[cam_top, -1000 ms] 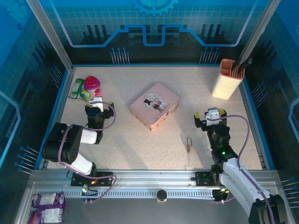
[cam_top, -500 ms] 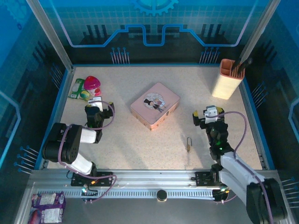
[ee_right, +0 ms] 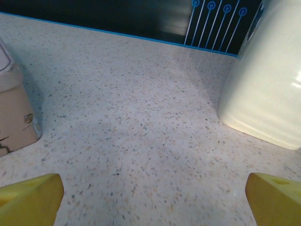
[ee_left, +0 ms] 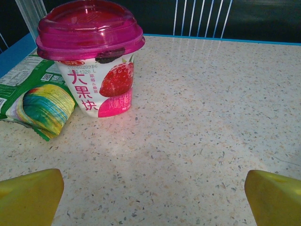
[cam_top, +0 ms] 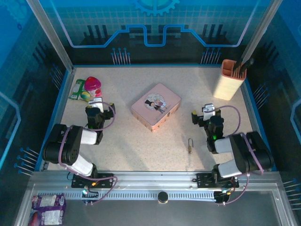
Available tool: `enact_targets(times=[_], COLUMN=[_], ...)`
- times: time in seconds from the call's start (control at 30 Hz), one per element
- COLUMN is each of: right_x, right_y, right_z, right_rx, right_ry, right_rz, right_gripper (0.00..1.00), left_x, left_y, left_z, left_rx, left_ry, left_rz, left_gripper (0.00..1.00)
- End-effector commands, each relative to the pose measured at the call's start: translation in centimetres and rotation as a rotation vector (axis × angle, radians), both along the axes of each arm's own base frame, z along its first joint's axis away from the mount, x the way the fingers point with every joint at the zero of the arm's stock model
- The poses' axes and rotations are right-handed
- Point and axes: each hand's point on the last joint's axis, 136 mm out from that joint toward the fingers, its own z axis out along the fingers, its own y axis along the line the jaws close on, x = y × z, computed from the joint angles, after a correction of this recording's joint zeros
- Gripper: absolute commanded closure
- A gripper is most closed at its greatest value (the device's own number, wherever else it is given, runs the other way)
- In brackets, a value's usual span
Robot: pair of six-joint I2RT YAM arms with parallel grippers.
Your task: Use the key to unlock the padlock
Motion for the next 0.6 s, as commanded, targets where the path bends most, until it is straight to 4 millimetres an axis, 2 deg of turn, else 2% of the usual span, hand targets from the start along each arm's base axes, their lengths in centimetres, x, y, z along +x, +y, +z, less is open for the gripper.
enact_targets(times=[0.0, 0.17, 0.4, 0.57], right_x=[1.3, 2.2, 2.9, 3.6], right_y=[0.2, -2.4, -2.4, -1.8], right_z=[2.3, 1.7, 1.4, 1.2], right_rx=[0.045, 0.088, 0.096, 0.077], right_ry=[-0.123, -0.049, -0.014, 0.02], right_rz=[0.013, -0.13, -0.124, -0.099], right_gripper=[0.0, 0.0, 0.0, 0.0], left_x=[0.5, 0.5, 0.5, 0.5], left_y=[-0.2, -0.3, -0.3, -0.3], left_z=[0.6, 0.6, 0.6, 0.6], left_rx=[-0.022, -0.022, -0.022, -0.022], left_ry=[-0.018, -0.018, -0.018, -0.018], left_rz=[-0.013, -0.016, -0.016, -0.017], left_gripper=[0.01, 0.01, 0.01, 0.01])
